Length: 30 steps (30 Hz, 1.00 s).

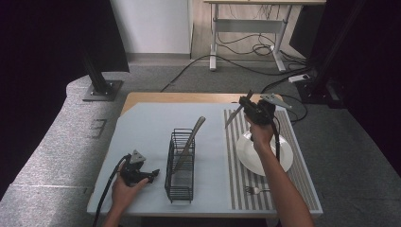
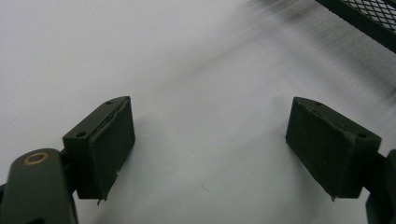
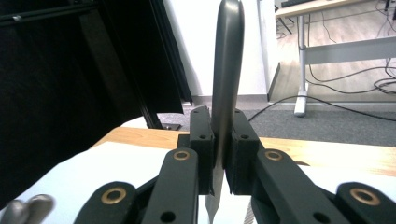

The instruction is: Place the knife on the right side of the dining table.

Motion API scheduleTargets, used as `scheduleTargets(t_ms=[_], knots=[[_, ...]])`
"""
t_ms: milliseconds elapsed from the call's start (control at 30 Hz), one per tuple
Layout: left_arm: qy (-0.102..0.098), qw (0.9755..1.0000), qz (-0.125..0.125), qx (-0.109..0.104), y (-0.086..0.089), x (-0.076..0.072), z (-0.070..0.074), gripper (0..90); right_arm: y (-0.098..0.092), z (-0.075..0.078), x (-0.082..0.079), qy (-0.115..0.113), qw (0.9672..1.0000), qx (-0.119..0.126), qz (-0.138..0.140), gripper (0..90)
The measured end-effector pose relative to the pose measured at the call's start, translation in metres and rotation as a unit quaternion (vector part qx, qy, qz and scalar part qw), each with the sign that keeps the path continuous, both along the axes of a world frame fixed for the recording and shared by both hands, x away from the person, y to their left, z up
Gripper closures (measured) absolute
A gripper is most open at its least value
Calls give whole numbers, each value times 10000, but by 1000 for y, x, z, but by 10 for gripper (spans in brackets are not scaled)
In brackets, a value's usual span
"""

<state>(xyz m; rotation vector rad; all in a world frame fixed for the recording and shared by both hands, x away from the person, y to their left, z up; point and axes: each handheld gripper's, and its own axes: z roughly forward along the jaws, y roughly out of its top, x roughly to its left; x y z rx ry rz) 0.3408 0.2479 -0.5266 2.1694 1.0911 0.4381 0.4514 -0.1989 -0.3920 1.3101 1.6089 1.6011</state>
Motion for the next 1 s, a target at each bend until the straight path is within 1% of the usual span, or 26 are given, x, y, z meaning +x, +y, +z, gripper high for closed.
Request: scheduleTargets(t_ms=[67, 133, 267, 367, 500, 633, 667, 733, 833, 1000], knots=[[0, 10000, -3, 1, 0, 0, 0, 150, -1, -4, 5, 21, 10000, -39, -51, 831], [2, 10000, -3, 0, 0, 0, 0, 150, -1, -9, 12, 34, 9998, -134, -111, 831], [0, 10000, -3, 0, 0, 0, 0, 150, -5, -17, 22, 77, 9996, -141, -213, 831], [1, 10000, -4, -2, 0, 0, 0, 150, -9, -21, 28, 56, 9992, -179, -365, 831], [2, 10000, -3, -2, 0, 0, 0, 150, -15, -28, 35, 105, 9987, -144, -469, 831], [2, 10000, -3, -2, 0, 0, 0, 150, -17, -37, 40, 271, 9985, -158, -458, 828], [2, 10000, -3, -2, 0, 0, 0, 149, -18, -38, 41, 226, 9986, -88, -476, 828], [1, 10000, -2, -1, 0, 0, 0, 150, -21, -40, 42, 249, 9984, 7, -507, 826], [-1, 10000, -1, 0, 0, 0, 0, 150, -25, -42, 45, 274, 9981, 17, -560, 820], [-2, 10000, -4, -2, 0, 0, 0, 150, -34, -47, 46, 405, 9970, 49, -652, 803]])
